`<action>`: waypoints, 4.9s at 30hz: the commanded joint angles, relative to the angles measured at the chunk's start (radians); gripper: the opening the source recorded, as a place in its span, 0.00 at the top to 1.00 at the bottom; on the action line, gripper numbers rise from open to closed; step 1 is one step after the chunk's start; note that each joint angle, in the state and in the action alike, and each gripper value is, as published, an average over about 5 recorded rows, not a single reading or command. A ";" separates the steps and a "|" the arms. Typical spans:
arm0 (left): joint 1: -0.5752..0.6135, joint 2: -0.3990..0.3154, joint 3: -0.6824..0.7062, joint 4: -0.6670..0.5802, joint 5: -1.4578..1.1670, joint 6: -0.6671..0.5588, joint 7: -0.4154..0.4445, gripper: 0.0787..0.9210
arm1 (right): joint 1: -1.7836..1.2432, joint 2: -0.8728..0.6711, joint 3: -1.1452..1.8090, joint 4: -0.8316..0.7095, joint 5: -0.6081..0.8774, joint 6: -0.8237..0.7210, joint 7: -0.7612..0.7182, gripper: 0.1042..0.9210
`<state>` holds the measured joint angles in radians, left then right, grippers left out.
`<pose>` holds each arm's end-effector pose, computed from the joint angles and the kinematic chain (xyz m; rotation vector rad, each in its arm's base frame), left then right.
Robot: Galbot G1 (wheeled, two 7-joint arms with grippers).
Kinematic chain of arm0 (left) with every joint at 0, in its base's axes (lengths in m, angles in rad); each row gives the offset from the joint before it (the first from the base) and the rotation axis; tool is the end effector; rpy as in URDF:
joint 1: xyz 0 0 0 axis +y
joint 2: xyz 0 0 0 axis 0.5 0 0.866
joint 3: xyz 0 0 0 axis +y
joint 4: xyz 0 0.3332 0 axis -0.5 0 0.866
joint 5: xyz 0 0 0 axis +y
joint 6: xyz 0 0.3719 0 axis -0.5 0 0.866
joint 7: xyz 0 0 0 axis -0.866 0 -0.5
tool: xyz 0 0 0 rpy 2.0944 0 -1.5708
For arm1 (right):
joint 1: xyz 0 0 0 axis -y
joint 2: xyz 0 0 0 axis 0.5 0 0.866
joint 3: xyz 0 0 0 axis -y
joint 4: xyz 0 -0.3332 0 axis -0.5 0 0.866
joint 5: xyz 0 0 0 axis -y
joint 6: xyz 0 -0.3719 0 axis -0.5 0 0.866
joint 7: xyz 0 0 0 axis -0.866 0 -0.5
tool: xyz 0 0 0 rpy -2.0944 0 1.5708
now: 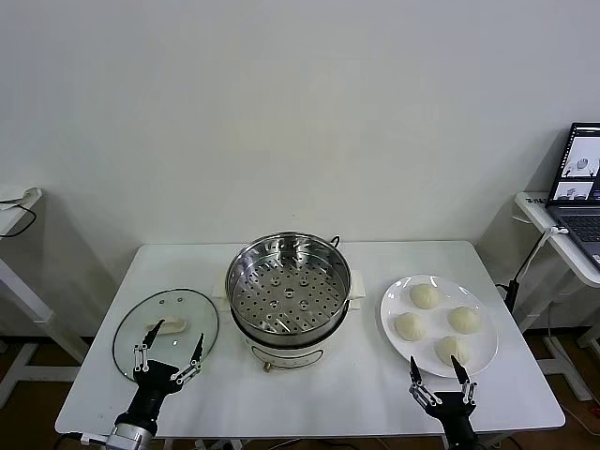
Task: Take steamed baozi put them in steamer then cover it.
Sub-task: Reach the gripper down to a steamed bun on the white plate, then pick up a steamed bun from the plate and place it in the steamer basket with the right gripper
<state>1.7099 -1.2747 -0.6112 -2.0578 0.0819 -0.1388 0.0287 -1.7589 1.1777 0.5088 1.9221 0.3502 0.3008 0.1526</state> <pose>0.1696 0.0740 -0.3148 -0.2305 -3.0539 -0.5719 0.1393 -0.0738 -0.3731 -0.0156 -3.0509 -0.0407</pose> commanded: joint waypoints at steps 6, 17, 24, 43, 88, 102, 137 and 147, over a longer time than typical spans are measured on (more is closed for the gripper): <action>0.003 -0.002 0.004 -0.022 -0.002 0.001 -0.005 0.12 | 0.044 -0.013 0.009 0.013 -0.029 -0.082 0.068 0.12; 0.004 -0.001 0.011 -0.039 -0.001 0.002 -0.009 0.12 | 0.426 -0.142 0.019 -0.064 0.072 -0.296 0.172 0.12; 0.006 -0.002 0.014 -0.054 -0.005 0.013 -0.012 0.12 | 0.824 -0.291 -0.142 -0.336 0.305 -0.402 0.177 0.12; 0.009 -0.003 0.013 -0.074 -0.016 0.029 -0.018 0.12 | 1.446 -0.599 -0.709 -0.846 0.201 -0.554 -0.972 0.12; 0.052 -0.044 0.001 -0.043 -0.016 0.022 -0.022 0.12 | 1.855 -0.176 -1.280 -1.321 -0.577 -0.204 -1.328 0.12; 0.056 -0.049 0.000 -0.038 -0.014 0.018 -0.023 0.12 | 1.813 -0.148 -1.246 -1.349 -0.585 -0.199 -1.280 0.12; 0.058 -0.052 -0.005 -0.055 -0.014 0.013 -0.027 0.12 | 2.300 -0.243 -1.596 -0.852 -0.390 -0.063 -1.370 0.30; 0.054 -0.052 0.008 -0.056 -0.014 0.012 -0.028 0.12 | 2.477 -0.112 -1.737 -0.605 -0.416 0.110 -1.370 0.28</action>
<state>1.7645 -1.3266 -0.6082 -2.1135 0.0675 -0.1266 0.0016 0.5344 0.9983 -1.0917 1.0924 -0.0858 0.2936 -1.2042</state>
